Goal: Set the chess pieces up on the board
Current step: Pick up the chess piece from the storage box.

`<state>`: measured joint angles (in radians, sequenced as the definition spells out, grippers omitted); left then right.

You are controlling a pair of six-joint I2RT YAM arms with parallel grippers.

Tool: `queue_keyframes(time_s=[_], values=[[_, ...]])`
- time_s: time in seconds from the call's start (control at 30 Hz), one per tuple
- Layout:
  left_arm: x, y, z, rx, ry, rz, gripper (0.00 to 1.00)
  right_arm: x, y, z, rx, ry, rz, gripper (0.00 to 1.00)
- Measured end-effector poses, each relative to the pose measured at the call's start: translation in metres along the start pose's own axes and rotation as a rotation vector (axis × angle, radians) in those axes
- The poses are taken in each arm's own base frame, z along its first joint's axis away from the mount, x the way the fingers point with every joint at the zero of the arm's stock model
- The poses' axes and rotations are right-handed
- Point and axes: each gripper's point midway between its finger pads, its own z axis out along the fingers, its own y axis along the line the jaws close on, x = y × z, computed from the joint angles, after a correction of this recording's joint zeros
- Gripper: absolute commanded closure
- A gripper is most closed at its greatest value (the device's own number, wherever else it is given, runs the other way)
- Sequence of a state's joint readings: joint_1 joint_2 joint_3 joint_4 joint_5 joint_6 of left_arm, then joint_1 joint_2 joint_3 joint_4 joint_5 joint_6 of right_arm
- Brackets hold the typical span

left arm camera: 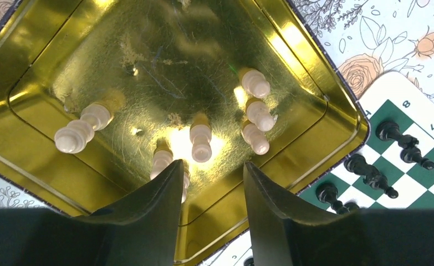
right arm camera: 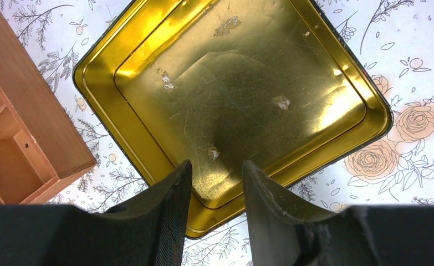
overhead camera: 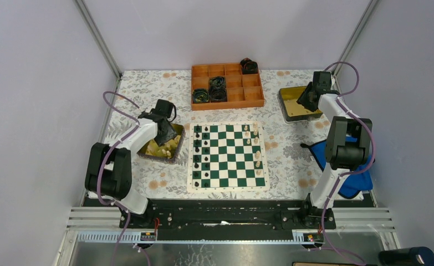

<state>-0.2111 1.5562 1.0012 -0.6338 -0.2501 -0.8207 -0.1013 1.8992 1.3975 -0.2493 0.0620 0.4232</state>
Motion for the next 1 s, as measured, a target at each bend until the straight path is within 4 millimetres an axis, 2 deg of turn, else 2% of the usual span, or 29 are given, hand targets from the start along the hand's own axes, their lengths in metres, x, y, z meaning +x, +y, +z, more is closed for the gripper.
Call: queue_keyframes(time_s=[0.37, 0.67, 1.0], values=[[0.002, 0.002, 0.014, -0.018, 0.022, -0.006, 0.54, 0.001, 0.000, 0.001, 0.001, 0.003, 0.000, 0.55], [-0.001, 0.004, 0.019, -0.023, 0.020, -0.010, 0.60, 0.009, -0.004, 0.010, 0.013, 0.026, -0.002, 0.55], [-0.001, 0.005, 0.022, -0.018, 0.032, 0.002, 0.81, 0.009, -0.004, 0.011, 0.015, 0.029, -0.002, 0.55]])
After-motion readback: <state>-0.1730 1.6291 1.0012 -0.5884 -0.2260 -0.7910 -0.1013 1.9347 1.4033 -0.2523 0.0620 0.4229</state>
